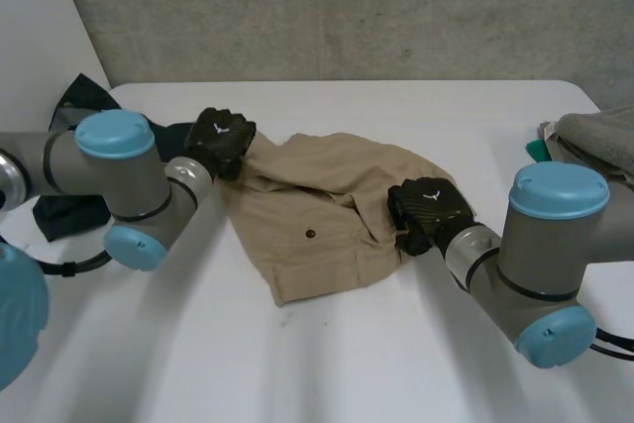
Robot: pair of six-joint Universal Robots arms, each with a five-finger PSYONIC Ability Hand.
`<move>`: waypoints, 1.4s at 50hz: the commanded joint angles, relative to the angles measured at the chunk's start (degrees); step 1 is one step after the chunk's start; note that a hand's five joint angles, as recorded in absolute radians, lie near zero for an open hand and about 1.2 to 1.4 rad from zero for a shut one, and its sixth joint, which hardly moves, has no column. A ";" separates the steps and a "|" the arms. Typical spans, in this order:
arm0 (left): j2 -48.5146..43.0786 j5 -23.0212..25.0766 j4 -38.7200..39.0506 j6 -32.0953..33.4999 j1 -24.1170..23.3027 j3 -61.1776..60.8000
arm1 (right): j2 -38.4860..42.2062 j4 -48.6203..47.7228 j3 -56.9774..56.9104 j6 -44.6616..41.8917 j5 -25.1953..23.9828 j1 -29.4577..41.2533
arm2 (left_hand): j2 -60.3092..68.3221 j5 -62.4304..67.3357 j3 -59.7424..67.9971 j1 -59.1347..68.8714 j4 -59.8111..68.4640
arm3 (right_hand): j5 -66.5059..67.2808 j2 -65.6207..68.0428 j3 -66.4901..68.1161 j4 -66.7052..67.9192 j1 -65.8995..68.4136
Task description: Fold the laundry.
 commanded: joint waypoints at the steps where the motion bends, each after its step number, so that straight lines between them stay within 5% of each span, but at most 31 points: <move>1: 8.22 -2.20 -0.18 -0.08 -1.31 -5.83 | -2.54 1.45 -0.70 -0.13 -0.12 -0.61 | 11.74 13.57 12.06 14.84 11.48 | 16.58 14.15 14.69 14.59 24.49; 19: 46.78 -2.73 -2.81 -7.45 -4.04 -16.38 | -25.21 10.41 -6.06 -5.40 -4.78 -8.78 | 11.74 13.57 12.06 14.84 11.48 | 16.58 14.15 14.69 14.59 24.49; 26: 52.88 -3.17 -4.67 -11.06 -3.86 -16.47 | -27.33 14.72 -11.60 -5.23 -5.39 -9.31 | 11.74 13.57 12.06 14.84 11.48 | 16.58 14.15 14.69 14.59 24.49; 32: 47.53 -3.43 -4.32 -11.15 -3.69 -18.31 | -24.88 14.29 -12.48 -5.23 -6.10 -9.31 | 11.74 13.57 12.06 14.84 11.48 | 16.58 14.15 14.69 14.59 24.49; 41: 29.34 -2.99 -2.65 -10.54 -2.02 -16.56 | -10.38 13.32 -15.99 -6.19 -5.48 -8.35 | 11.74 13.57 12.06 14.84 11.48 | 16.58 14.15 14.69 14.59 24.49; 48: 16.24 -3.69 4.82 -10.54 -0.08 -10.76 | -4.83 8.14 -16.53 -6.28 -4.96 -8.26 | 11.74 13.57 12.06 14.84 11.48 | 16.58 14.15 14.69 14.59 24.49; 57: 9.29 -10.55 10.54 -8.52 1.50 -0.39 | -3.25 -2.66 -16.61 -5.76 -1.71 -8.26 | 11.74 13.57 12.06 14.84 11.48 | 16.58 14.15 14.69 14.59 24.49; 58: 8.41 -10.99 10.89 -8.43 2.02 1.09 | -3.16 -3.37 -16.61 -5.76 -1.88 -8.17 | 11.74 13.57 12.06 14.84 11.48 | 6.48 4.05 4.59 4.49 14.39; 60: 7.53 -10.90 11.07 -8.43 2.47 2.33 | -2.98 -4.26 -16.70 -6.11 -1.88 -8.00 | 11.74 13.57 12.06 14.84 11.48 | -34.11 -36.54 -36.00 -36.10 -26.20; 61: 7.18 -10.82 11.07 -8.34 2.47 2.78 | -2.72 -4.43 -16.79 -6.28 -1.71 -7.73 | 9.43 11.27 9.75 12.53 9.17 | -53.42 -55.85 -55.31 -55.41 -45.51; 64: 6.47 -10.29 10.71 -8.34 2.21 2.78 | -2.72 -3.30 -16.53 -6.28 -1.79 -7.64 | -55.65 -53.82 -55.33 -52.55 -55.92 | -53.42 -55.85 -55.31 -55.41 -45.51; 70: 8.92 -9.85 10.45 -8.16 0.63 -4.84 | -5.26 3.20 -13.37 -6.46 -1.97 -8.17 | -58.26 -56.43 -57.94 -55.16 -58.52 | -53.42 -55.85 -55.31 -55.41 -45.51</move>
